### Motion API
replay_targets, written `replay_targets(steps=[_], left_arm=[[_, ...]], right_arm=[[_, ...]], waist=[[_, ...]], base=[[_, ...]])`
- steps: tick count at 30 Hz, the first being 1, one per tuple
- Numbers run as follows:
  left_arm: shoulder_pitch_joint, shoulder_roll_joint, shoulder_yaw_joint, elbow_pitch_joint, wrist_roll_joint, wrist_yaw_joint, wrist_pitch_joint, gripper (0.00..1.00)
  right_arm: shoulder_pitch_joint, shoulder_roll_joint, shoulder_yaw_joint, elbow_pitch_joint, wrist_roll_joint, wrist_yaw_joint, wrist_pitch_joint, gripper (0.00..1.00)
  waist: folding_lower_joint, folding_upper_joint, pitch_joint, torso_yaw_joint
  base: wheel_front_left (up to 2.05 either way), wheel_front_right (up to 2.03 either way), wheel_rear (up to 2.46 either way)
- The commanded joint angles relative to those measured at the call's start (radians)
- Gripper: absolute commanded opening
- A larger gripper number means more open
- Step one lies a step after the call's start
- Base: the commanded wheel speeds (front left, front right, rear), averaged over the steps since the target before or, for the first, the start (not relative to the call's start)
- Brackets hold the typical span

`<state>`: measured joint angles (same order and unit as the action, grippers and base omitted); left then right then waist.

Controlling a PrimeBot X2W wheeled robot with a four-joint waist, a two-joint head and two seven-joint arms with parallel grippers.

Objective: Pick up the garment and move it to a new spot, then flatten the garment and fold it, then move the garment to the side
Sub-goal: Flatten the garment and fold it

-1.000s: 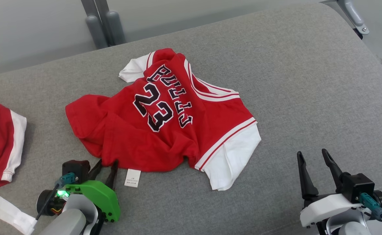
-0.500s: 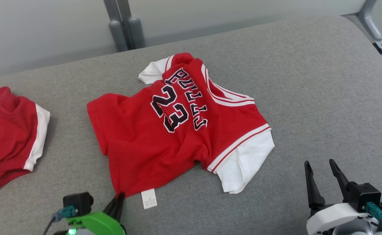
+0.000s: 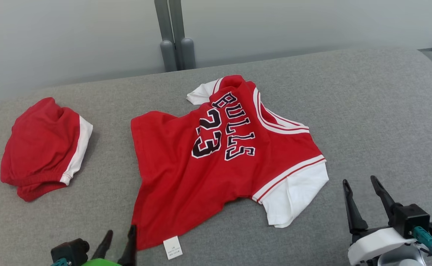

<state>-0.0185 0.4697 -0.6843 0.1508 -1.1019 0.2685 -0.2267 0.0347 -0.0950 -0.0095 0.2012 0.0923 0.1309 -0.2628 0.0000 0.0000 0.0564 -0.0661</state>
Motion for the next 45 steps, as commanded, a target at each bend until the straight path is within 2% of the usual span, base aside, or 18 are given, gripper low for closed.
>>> replay_targets(steps=[1,5,8,12,16,18,22,26,34,45], left_arm=[[0.019,0.001,0.031,-0.003,0.059,0.023,-0.026,1.0],[0.069,-0.047,0.18,-0.072,0.28,0.039,-0.038,1.0],[0.14,-0.122,0.306,-0.131,0.423,0.013,-0.037,1.0],[0.227,-0.227,0.473,-0.176,0.603,-0.049,-0.037,1.0],[0.291,-0.327,0.604,-0.164,0.737,-0.14,-0.037,1.0],[0.305,-0.358,0.652,-0.155,0.788,-0.189,-0.038,1.0],[0.31,-0.4,0.725,-0.114,0.848,-0.283,-0.038,1.0],[0.297,-0.415,0.763,-0.096,0.88,-0.331,-0.038,1.0],[0.277,-0.419,0.772,-0.081,0.872,-0.354,-0.038,1.0],[0.273,-0.419,0.765,-0.074,0.874,-0.34,-0.038,1.0]], right_arm=[[-0.007,-0.011,-0.01,-0.014,-0.011,0.0,-0.003,1.0],[0.014,-0.024,-0.043,-0.057,-0.014,0.0,-0.003,1.0],[0.026,-0.032,-0.069,-0.085,-0.015,0.0,-0.003,1.0],[0.045,-0.038,-0.109,-0.101,-0.021,0.0,-0.003,1.0],[0.062,-0.033,-0.135,-0.09,-0.03,0.0,-0.003,1.0],[0.069,-0.029,-0.14,-0.075,-0.038,0.0,-0.003,1.0],[0.075,-0.017,-0.134,-0.044,-0.055,0.0,-0.003,1.0],[0.066,-0.004,-0.133,-0.035,-0.06,0.0,-0.003,1.0],[0.047,0.002,-0.118,-0.032,-0.063,0.0,-0.003,1.0],[0.043,0.004,-0.109,-0.04,-0.061,0.0,-0.003,1.0]], waist=[[0.0,0.0,-0.022,-0.01],[0.0,0.0,-0.046,-0.015],[0.0,0.0,-0.061,-0.015],[0.0,0.0,-0.079,-0.018],[0.0,0.0,-0.082,-0.021],[0.0,0.0,-0.079,-0.019],[0.0,0.0,-0.076,-0.012],[0.0,0.0,-0.075,-0.009],[0.0,0.0,-0.073,-0.012],[0.0,0.0,-0.071,-0.018]], base=[[0.0,0.0,0.0],[0.0,0.0,0.0],[0.0,0.0,0.0],[0.0,0.0,0.0],[0.0,0.0,0.0],[0.0,0.0,0.0],[0.0,0.0,0.0],[0.0,0.0,0.0],[0.0,0.0,0.0],[0.0,0.0,0.0]])
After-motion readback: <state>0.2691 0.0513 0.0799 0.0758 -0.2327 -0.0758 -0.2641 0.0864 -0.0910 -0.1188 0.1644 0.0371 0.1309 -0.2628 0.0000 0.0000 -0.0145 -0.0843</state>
